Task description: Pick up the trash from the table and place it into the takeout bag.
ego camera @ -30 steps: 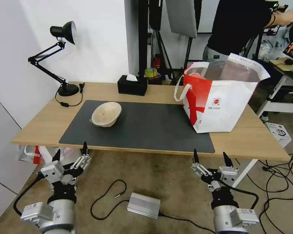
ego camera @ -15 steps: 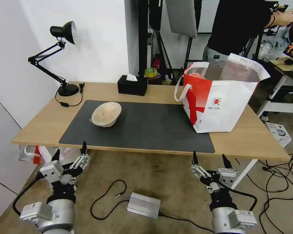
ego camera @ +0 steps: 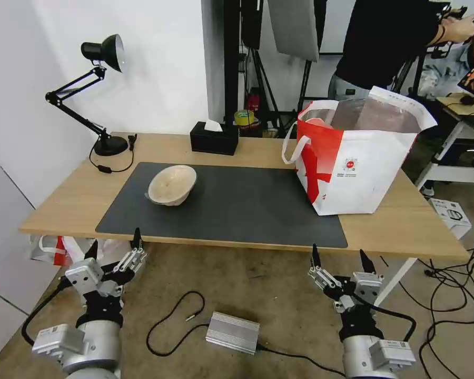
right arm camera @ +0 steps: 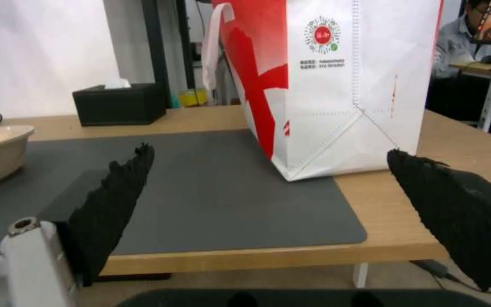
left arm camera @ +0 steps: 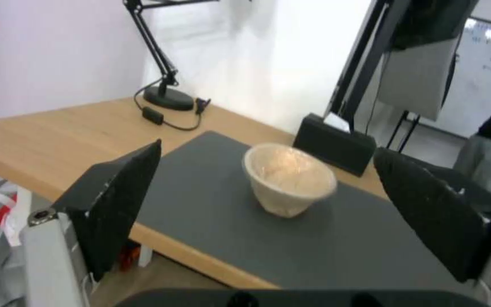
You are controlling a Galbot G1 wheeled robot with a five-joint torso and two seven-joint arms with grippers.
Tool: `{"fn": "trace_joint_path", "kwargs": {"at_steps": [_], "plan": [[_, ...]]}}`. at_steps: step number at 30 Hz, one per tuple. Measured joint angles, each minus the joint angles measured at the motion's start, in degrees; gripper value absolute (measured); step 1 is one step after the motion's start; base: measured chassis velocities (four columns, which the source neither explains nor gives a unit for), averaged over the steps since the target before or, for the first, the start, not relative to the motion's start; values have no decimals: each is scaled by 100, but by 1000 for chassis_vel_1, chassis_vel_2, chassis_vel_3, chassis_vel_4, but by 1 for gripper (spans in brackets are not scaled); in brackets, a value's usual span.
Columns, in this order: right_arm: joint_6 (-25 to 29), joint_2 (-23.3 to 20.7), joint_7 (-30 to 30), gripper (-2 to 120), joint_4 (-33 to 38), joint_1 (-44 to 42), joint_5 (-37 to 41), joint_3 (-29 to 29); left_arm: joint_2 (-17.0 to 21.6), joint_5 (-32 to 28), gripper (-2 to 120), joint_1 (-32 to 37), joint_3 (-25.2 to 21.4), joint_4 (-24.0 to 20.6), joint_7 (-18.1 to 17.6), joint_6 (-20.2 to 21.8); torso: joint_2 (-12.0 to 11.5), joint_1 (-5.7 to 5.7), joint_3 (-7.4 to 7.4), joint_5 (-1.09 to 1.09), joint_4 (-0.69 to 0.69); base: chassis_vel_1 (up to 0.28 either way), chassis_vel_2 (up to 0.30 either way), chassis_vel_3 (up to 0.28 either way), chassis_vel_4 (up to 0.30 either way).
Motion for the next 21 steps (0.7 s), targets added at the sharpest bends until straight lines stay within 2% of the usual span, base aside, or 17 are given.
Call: {"fn": "trace_joint_path", "kwargs": {"at_steps": [2, 5, 6, 9, 13, 17, 20, 21], "plan": [[0, 0, 0, 100, 0, 1, 0, 0, 31, -120, 100, -49, -39, -48, -51, 36, -1, 0, 0, 0, 1, 0, 0, 0, 0], [0, 0, 0, 100, 0, 2, 0, 0, 314, -821, 100, -387, -165, -119, -325, 348, 0, 0, 0, 0, -1, 0, 0, 0, 0], [0, 0, 0, 100, 0, 2, 0, 0, 314, -821, 100, -387, -165, -119, -325, 348, 0, 0, 0, 0, -1, 0, 0, 0, 0], [0, -1, -1, 100, 0, 2, 1, 0, 523, -1491, 100, -615, -266, -129, -503, 508, 0, 1, 0, -1, 0, 0, 0, 0, 0], [0, 0, -1, 100, 0, 2, 2, 1, 585, -1953, 100, -734, -289, -141, -610, 564, 0, 1, 0, 0, 0, 0, 0, 0, 0], [1, -1, -1, 100, 0, 2, 2, 0, 613, -2120, 100, -820, -274, -116, -634, 570, 0, 1, 0, 0, 0, 0, 0, 0, 0], [1, -1, -2, 100, 0, 2, 2, 1, 651, -2632, 100, -1027, -259, -73, -792, 631, 0, 1, 0, 0, 0, 0, 0, 0, 0], [1, -1, -2, 100, 0, 2, 2, 1, 651, -2632, 100, -1027, -259, -73, -792, 631, 0, 1, 0, 0, 0, 0, 0, 0, 0]]}}
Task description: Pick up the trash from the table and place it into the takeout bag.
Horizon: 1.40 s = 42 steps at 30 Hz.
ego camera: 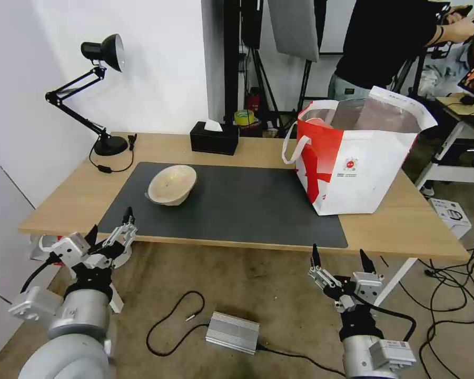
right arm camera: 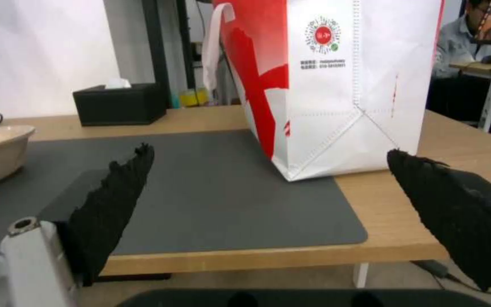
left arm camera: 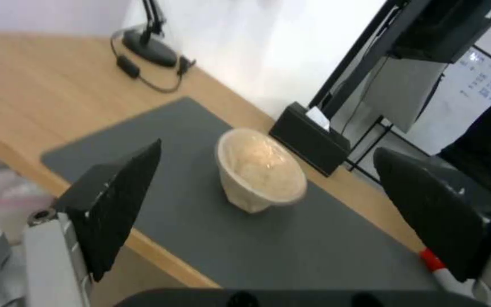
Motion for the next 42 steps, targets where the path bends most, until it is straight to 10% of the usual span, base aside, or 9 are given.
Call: {"fn": "trace_joint_path", "kwargs": {"at_steps": [16, 42], "plan": [[2, 0, 0, 100, 0, 0, 0, 0, 230, -2295, 100, -888, -80, 51, -736, 170, 0, 0, 0, 0, 0, 0, 0, 0, 0], [3, 0, -1, 100, 0, 0, 0, 0, 292, -3670, 100, -2403, 128, 1215, -1254, 437, 0, -1, 0, 0, 0, 0, 0, 0, 0]]}}
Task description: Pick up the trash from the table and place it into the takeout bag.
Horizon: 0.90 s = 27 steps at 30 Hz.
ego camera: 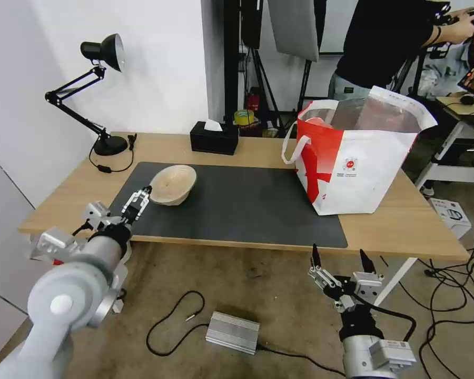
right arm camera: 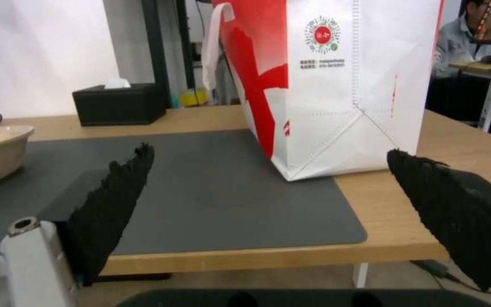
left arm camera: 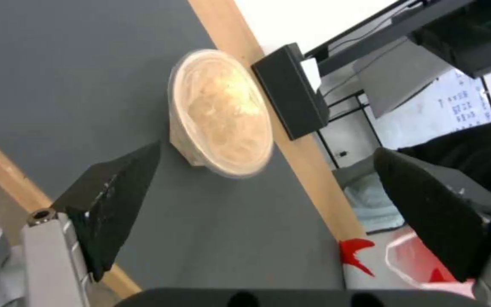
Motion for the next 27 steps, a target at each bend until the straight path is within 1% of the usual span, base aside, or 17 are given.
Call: {"fn": "trace_joint_path", "kwargs": {"at_steps": [6, 8, 12, 20, 22, 25, 27], "plan": [[0, 0, 0, 100, 0, 0, 0, 0, -36, -139, 100, -211, 55, 208, -51, 5, 0, 0, 0, 0, 1, 0, 0, 0, 0], [0, 0, 0, 100, 0, 0, 0, 0, -70, -292, 100, -350, 66, 269, -180, 11, 0, 0, 0, 0, 0, 0, 0, 0, 0], [0, 0, 0, 100, 0, 0, 0, 0, -64, -429, 100, -493, 84, 337, -284, 19, 1, 0, 0, 0, 1, 0, 0, 0, 0], [0, 0, 0, 100, 0, 0, 0, 0, -86, -507, 100, -747, 154, 601, -447, 19, 1, 0, -1, 0, 1, 0, 0, 0, 0], [0, 0, 0, 100, 0, 0, 0, 0, -94, -511, 100, -787, 177, 663, -449, 19, 1, 0, -1, 1, 1, 0, 0, 0, 0], [0, 0, 0, 100, 0, 0, 0, 0, -168, -500, 100, -902, 229, 900, -465, 21, 1, 0, -1, 0, 1, 0, 0, 0, 0], [0, 0, 0, 100, 0, 0, 0, 0, -180, -498, 100, -918, 232, 930, -469, 20, 0, 0, -1, 0, 0, 0, 0, 0, 0]]}}
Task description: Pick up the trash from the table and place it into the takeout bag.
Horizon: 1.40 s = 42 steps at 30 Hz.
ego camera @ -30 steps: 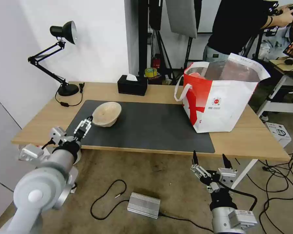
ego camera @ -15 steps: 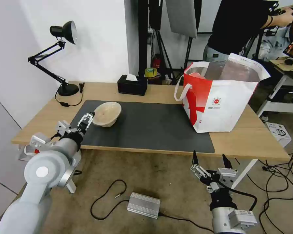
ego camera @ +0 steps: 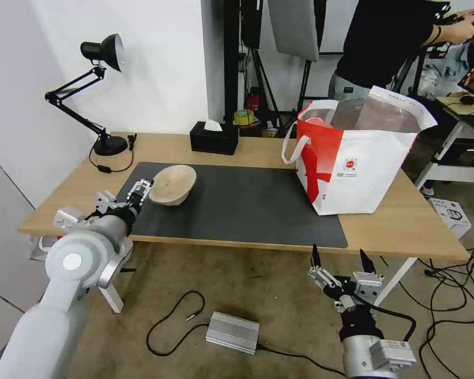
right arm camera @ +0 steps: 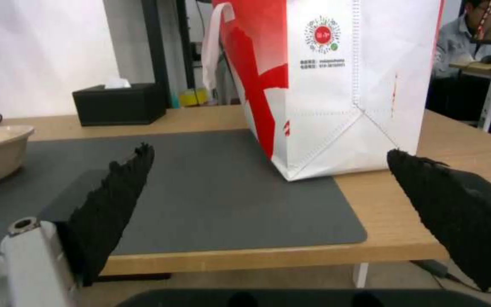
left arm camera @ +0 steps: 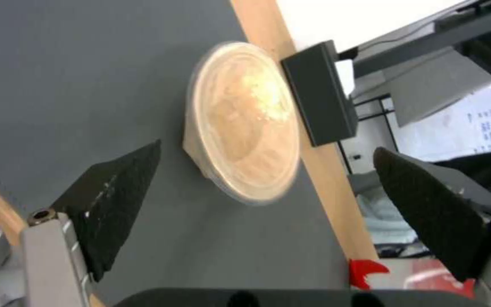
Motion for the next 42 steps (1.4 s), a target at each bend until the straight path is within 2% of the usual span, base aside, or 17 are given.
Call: {"fn": "trace_joint_path", "kwargs": {"at_steps": [16, 42], "plan": [[0, 0, 0, 100, 0, 0, 0, 0, -97, 14, 100, -449, 218, 733, -3, 50, 0, 0, 0, 0, 0, 0, 0, 0, 0], [0, 0, 0, 100, 0, 0, 0, 0, -238, -106, 100, -1196, 639, 1454, -118, 65, 0, 0, 0, 0, 0, 0, 0, 0, 0]]}}
